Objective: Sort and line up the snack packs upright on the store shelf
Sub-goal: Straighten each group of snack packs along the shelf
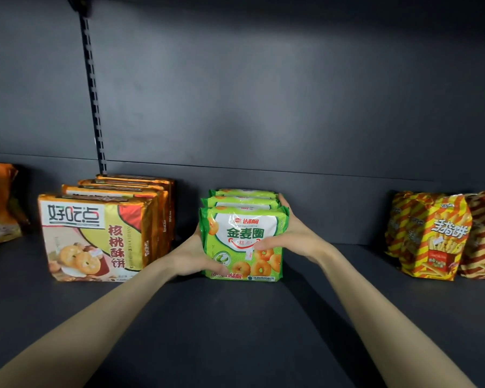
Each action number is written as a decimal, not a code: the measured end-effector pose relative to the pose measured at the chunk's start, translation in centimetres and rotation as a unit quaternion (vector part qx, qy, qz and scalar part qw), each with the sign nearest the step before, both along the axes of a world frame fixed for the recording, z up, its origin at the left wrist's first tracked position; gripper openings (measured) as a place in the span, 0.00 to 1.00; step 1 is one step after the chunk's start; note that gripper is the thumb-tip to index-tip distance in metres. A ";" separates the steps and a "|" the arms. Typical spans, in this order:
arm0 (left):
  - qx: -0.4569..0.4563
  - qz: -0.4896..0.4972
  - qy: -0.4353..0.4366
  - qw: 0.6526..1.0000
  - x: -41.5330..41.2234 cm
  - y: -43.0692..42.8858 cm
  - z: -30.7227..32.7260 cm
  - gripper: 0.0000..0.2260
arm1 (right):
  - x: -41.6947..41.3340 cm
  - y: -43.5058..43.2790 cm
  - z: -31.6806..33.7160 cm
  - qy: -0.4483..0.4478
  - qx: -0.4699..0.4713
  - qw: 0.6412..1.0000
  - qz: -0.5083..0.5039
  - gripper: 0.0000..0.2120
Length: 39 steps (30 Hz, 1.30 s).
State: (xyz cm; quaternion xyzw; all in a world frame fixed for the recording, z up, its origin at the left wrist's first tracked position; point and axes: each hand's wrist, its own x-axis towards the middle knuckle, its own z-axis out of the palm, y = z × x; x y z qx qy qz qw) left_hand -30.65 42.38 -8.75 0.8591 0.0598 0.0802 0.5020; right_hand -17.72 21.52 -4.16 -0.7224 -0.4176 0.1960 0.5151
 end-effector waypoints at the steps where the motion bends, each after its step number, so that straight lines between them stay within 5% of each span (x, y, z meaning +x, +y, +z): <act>1: -0.003 0.002 -0.001 1.000 -0.1 0.1 0.0 0.53 | -0.1 0.2 0.0 0.004 -0.001 1.000 -0.003 0.62; 21: -0.051 0.009 -0.024 0.998 -1.2 0.4 -0.2 0.42 | -1.2 1.0 -0.5 0.027 0.018 0.999 -0.039 0.63; 31: -0.056 -0.008 -0.017 0.998 -0.6 -0.4 -0.4 0.41 | -1.4 -0.1 -0.5 0.017 0.029 0.999 -0.025 0.44; 39: -0.057 -0.002 -0.020 0.998 -0.9 0.4 -0.4 0.42 | -1.6 0.4 -0.9 0.024 0.022 0.999 -0.020 0.39</act>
